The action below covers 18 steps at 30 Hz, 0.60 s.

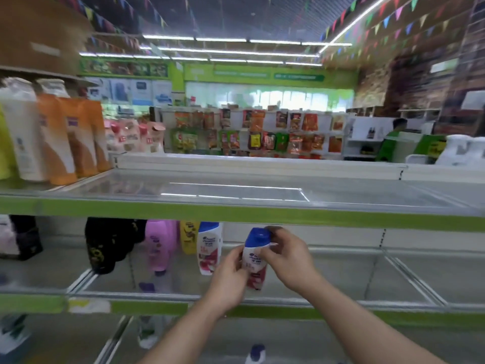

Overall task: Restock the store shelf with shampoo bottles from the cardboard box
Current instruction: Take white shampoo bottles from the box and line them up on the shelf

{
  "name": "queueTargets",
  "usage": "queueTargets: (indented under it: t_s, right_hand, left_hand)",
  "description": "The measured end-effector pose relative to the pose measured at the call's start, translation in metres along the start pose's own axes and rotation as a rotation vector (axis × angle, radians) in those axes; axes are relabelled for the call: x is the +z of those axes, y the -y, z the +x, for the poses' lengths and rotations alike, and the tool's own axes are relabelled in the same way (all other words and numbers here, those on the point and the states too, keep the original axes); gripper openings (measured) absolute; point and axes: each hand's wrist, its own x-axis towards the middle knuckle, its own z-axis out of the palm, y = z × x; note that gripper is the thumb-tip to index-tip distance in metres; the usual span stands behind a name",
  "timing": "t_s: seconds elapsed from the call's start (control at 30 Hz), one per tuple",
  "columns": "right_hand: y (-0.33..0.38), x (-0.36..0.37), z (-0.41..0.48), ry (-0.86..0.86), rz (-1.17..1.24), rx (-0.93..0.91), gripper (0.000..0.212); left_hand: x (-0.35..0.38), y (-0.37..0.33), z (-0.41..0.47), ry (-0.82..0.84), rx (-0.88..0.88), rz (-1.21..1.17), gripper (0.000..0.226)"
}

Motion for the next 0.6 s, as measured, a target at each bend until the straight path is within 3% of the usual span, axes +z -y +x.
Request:
queueTargets:
  t_s: [0.2, 0.3, 0.47, 0.6]
  right_hand:
    - [-0.009, 0.027, 0.043, -0.001, -0.077, 0.151, 0.019]
    - [-0.010, 0.038, 0.066, -0.026, -0.015, 0.297, 0.016]
    - [-0.009, 0.038, 0.094, 0.347, -0.415, 0.349, 0.046]
    - [-0.019, 0.046, 0.117, 0.471, -0.285, 0.354, 0.048]
  left_hand:
    - [-0.003, 0.013, 0.031, -0.051, -0.076, 0.050, 0.040]
    - [0.005, 0.023, 0.046, -0.113, -0.123, 0.085, 0.066]
    - [0.019, 0.030, 0.063, -0.138, -0.217, 0.059, 0.079]
    - [0.023, 0.021, 0.074, -0.192, -0.276, 0.057, 0.078]
